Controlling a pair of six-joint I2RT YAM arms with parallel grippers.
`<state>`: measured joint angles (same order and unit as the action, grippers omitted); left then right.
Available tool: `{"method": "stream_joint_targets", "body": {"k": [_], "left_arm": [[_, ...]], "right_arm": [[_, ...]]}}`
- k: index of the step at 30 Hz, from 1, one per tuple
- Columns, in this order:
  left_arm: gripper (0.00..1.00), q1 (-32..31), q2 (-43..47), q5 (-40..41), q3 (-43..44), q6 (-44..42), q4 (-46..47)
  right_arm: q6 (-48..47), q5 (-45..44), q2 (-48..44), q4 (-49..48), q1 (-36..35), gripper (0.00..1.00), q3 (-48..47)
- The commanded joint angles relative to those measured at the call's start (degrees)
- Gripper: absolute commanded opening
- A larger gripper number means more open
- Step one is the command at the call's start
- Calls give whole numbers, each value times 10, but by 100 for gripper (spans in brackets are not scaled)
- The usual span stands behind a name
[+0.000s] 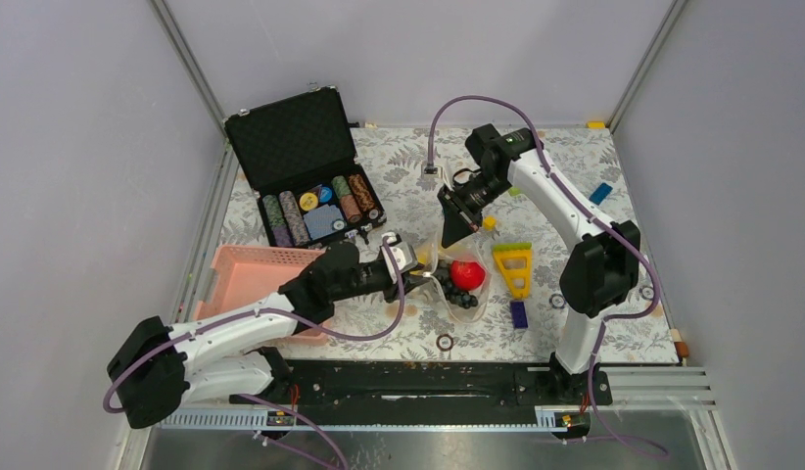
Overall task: Place the food in the zip-top bag and seal the zipper
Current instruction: Zip the zipper food storage bag at the center of the board.
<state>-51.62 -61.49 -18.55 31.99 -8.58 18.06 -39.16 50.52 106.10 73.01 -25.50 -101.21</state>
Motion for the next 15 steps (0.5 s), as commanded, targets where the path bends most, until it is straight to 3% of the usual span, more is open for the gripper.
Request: {"method": "stream_joint_targets", "body": {"k": [1, 3, 4, 5, 11, 15], "left_arm": [[28, 6, -13, -59, 2, -13, 49], [18, 6, -15, -71, 3, -15, 54], [5, 6, -14, -73, 3, -14, 57], [0, 7, -13, -74, 2, -12, 58], [0, 8, 20, -44, 0, 25, 49], [0, 6, 47, -16, 28, 90, -3]], "right_arm": [[10, 5, 6, 16, 2, 0, -26], [14, -1, 9, 14, 2, 1, -25], [17, -5, 10, 14, 2, 2, -25], [19, -8, 11, 14, 2, 4, -26], [25, -46, -2, 15, 2, 8, -30], [30, -64, -37, 9, 2, 30, -40]]}}
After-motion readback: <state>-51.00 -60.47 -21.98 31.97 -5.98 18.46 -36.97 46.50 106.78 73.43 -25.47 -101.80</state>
